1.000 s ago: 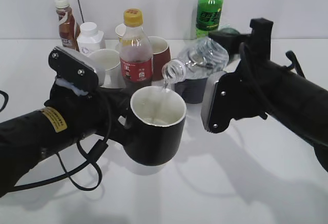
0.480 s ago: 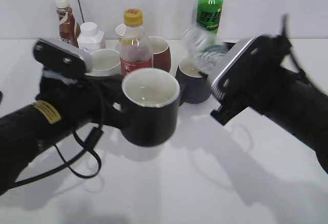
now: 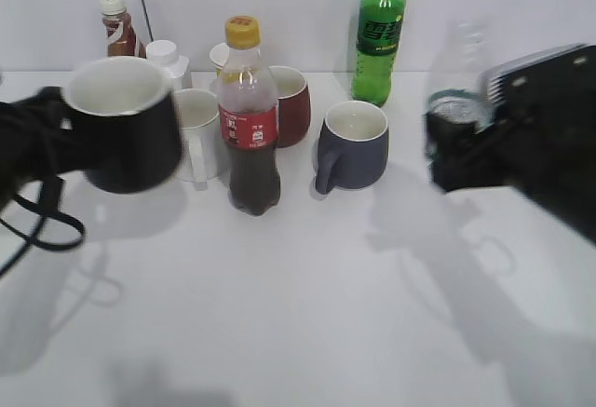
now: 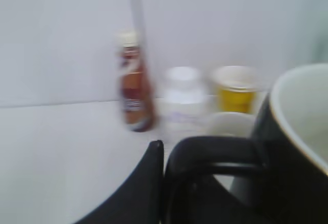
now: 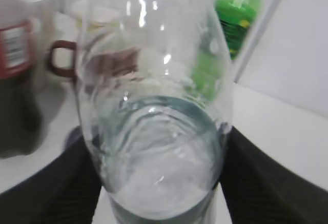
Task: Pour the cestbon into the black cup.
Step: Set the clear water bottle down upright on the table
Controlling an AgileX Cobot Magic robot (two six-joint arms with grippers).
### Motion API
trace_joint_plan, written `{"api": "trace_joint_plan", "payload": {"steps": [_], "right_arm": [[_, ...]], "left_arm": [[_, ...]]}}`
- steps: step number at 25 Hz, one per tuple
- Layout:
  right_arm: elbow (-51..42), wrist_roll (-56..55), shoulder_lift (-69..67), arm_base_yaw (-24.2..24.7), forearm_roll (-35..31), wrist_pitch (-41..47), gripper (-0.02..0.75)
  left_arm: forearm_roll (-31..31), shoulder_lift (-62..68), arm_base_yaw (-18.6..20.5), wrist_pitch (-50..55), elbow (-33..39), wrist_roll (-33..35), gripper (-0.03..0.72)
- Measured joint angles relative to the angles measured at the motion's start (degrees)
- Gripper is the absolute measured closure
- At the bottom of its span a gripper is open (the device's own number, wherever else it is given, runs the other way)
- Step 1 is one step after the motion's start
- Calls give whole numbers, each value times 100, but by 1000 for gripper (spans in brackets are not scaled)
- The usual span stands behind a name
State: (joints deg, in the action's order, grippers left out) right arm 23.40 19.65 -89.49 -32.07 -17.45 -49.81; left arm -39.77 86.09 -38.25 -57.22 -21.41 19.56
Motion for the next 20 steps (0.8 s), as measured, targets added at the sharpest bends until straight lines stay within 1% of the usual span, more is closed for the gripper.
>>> {"api": "trace_joint_plan", "payload": {"steps": [1, 3, 6, 8, 10, 12, 14, 17, 20], "right_arm": [[0, -189, 0, 238, 191, 0, 244], [0, -727, 0, 805, 600, 0, 244], [0, -1436, -148, 1565, 1222, -110, 244], [0, -1685, -352, 1881, 1442, -304, 244], [0, -1795, -608, 2011, 1523, -553, 244], [0, -1843, -920, 2039, 1666, -891, 244], [0, -1893, -1202, 2046, 1904, -1262, 244], [0, -1998, -1550, 2046, 2049, -1587, 244], [0, -2032, -1756, 2046, 2062, -1700, 244]], "left_arm": [[5, 27, 190, -19, 0, 5, 644], [180, 129, 701, -24, 0, -1, 644], [898, 377, 1485, -57, 0, -250, 644], [1461, 612, 1960, -112, -13, -554, 644], [1954, 974, 2385, -317, -19, -728, 644], [2253, 1333, 2654, -490, -29, -831, 644], [2358, 1732, 2829, -642, -36, -1044, 644], [2470, 2267, 2944, -784, -113, -1467, 644], [2756, 2722, 2951, -806, -231, -1594, 644]]}}
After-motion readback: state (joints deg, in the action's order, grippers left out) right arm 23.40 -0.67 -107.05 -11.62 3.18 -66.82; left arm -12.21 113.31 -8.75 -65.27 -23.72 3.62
